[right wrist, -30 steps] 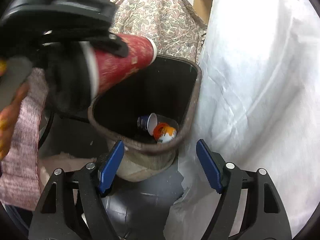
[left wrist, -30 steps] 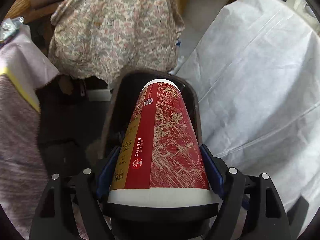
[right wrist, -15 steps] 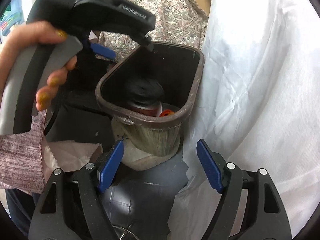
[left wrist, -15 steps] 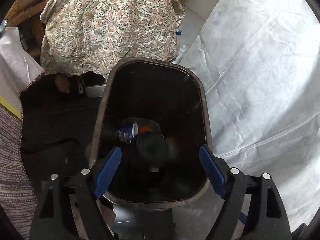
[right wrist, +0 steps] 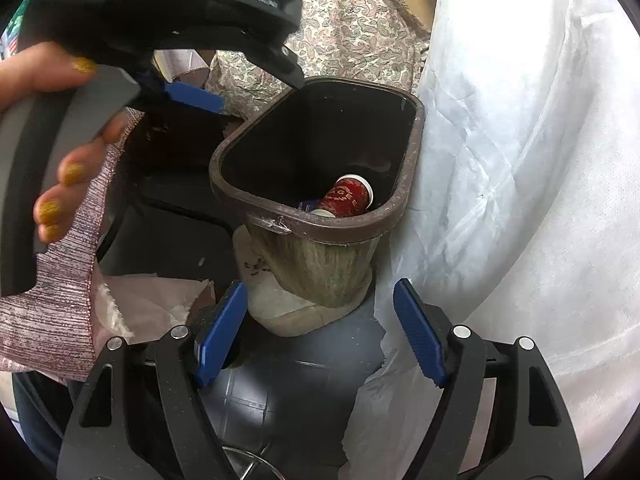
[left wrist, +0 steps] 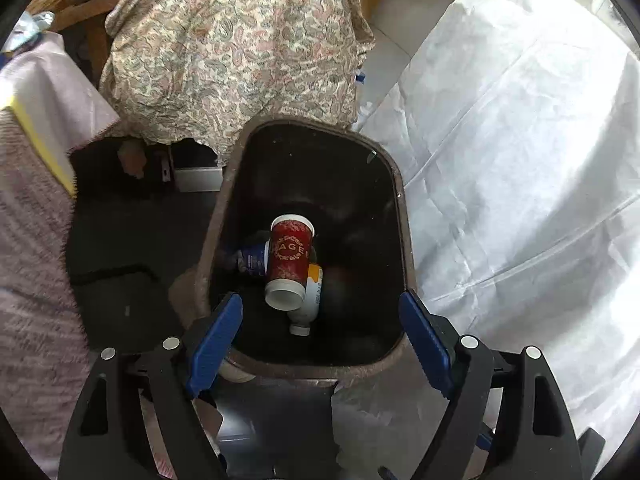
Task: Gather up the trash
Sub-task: 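Lower the red paper cup into the trash bin and open the left tool, then move both tools back to the table and grasp the purple plastic bag with the left tool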
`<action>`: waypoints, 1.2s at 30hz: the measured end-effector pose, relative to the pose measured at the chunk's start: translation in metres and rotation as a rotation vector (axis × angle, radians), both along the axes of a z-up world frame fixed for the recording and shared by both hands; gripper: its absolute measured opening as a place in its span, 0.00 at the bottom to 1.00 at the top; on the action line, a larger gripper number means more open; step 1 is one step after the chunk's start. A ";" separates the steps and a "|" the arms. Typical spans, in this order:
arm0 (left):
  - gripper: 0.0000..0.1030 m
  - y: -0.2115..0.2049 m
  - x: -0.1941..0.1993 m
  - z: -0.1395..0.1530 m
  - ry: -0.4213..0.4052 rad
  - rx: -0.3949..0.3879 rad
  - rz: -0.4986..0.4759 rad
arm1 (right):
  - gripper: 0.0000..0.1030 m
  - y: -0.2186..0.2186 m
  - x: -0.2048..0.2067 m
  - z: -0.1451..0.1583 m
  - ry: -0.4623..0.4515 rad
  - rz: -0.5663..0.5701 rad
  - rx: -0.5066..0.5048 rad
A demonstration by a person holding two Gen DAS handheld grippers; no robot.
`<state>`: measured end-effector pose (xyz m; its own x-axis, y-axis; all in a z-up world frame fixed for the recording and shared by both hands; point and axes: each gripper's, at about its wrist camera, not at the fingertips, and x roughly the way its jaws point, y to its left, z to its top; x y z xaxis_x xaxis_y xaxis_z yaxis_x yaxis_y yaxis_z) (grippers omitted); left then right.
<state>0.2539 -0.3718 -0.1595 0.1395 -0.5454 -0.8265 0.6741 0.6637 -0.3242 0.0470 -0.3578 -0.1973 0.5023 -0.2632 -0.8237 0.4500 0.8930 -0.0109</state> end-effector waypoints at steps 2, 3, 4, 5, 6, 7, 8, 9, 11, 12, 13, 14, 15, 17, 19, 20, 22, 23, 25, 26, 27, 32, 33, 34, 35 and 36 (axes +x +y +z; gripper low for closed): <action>0.77 0.012 -0.005 0.012 -0.006 -0.042 0.007 | 0.73 -0.001 0.000 0.001 -0.011 0.001 0.003; 0.77 0.016 -0.008 0.019 -0.016 -0.058 0.012 | 0.73 -0.001 0.001 0.003 -0.015 0.003 0.002; 0.77 0.023 -0.012 0.028 -0.033 -0.076 0.017 | 0.73 -0.003 0.002 0.004 -0.017 0.005 0.002; 0.77 0.030 -0.017 0.038 -0.048 -0.100 0.017 | 0.73 -0.003 0.003 0.006 -0.019 0.007 -0.001; 0.77 0.037 -0.021 0.049 -0.063 -0.128 0.017 | 0.73 -0.003 0.004 0.009 -0.023 0.009 -0.007; 0.77 0.044 -0.024 0.059 -0.075 -0.147 0.019 | 0.73 -0.003 0.006 0.011 -0.026 0.011 -0.011; 0.78 0.051 -0.028 0.069 -0.090 -0.165 0.024 | 0.73 -0.003 0.007 0.011 -0.030 0.011 -0.013; 0.80 0.058 -0.032 0.079 -0.108 -0.182 0.030 | 0.73 -0.003 0.007 0.014 -0.035 0.009 -0.015; 0.85 0.079 -0.043 0.102 -0.159 -0.234 0.042 | 0.73 -0.003 0.009 0.021 -0.056 0.008 -0.015; 0.88 0.087 -0.046 0.109 -0.181 -0.247 0.052 | 0.73 -0.003 0.010 0.026 -0.066 0.010 -0.016; 0.89 0.101 -0.051 0.119 -0.217 -0.259 0.073 | 0.74 -0.001 0.012 0.033 -0.082 0.016 -0.021; 0.90 0.111 -0.054 0.124 -0.239 -0.266 0.086 | 0.74 0.000 0.014 0.035 -0.092 0.021 -0.023; 0.90 0.123 -0.056 0.128 -0.258 -0.266 0.102 | 0.75 0.002 0.017 0.042 -0.110 0.033 -0.025; 0.90 0.143 -0.055 0.133 -0.277 -0.263 0.136 | 0.79 0.007 0.024 0.053 -0.138 0.053 -0.015; 0.90 0.166 -0.050 0.135 -0.294 -0.252 0.179 | 0.79 0.013 0.033 0.064 -0.173 0.087 0.011; 0.90 0.179 -0.047 0.135 -0.310 -0.241 0.212 | 0.79 0.018 0.039 0.070 -0.186 0.107 0.021; 0.90 0.203 -0.043 0.139 -0.342 -0.215 0.266 | 0.79 0.028 0.050 0.079 -0.208 0.143 0.027; 0.90 0.214 -0.039 0.139 -0.348 -0.204 0.288 | 0.79 0.034 0.056 0.084 -0.217 0.163 0.028; 0.90 0.244 -0.032 0.138 -0.350 -0.178 0.353 | 0.79 0.048 0.067 0.093 -0.235 0.208 0.038; 0.90 0.254 -0.029 0.138 -0.349 -0.173 0.376 | 0.79 0.053 0.073 0.096 -0.243 0.226 0.046; 0.90 0.267 -0.027 0.137 -0.348 -0.168 0.399 | 0.79 0.061 0.080 0.100 -0.249 0.252 0.059; 0.90 0.330 -0.017 0.135 -0.357 -0.133 0.541 | 0.79 0.095 0.110 0.115 -0.267 0.354 0.110; 0.90 0.342 -0.016 0.135 -0.363 -0.123 0.564 | 0.79 0.102 0.115 0.118 -0.268 0.373 0.109; 0.90 0.350 -0.015 0.134 -0.374 -0.111 0.578 | 0.79 0.113 0.124 0.122 -0.272 0.403 0.105; 0.90 0.359 -0.014 0.134 -0.388 -0.087 0.595 | 0.79 0.119 0.128 0.126 -0.273 0.421 0.107; 0.90 0.368 -0.012 0.133 -0.397 -0.065 0.606 | 0.79 0.125 0.134 0.129 -0.275 0.444 0.116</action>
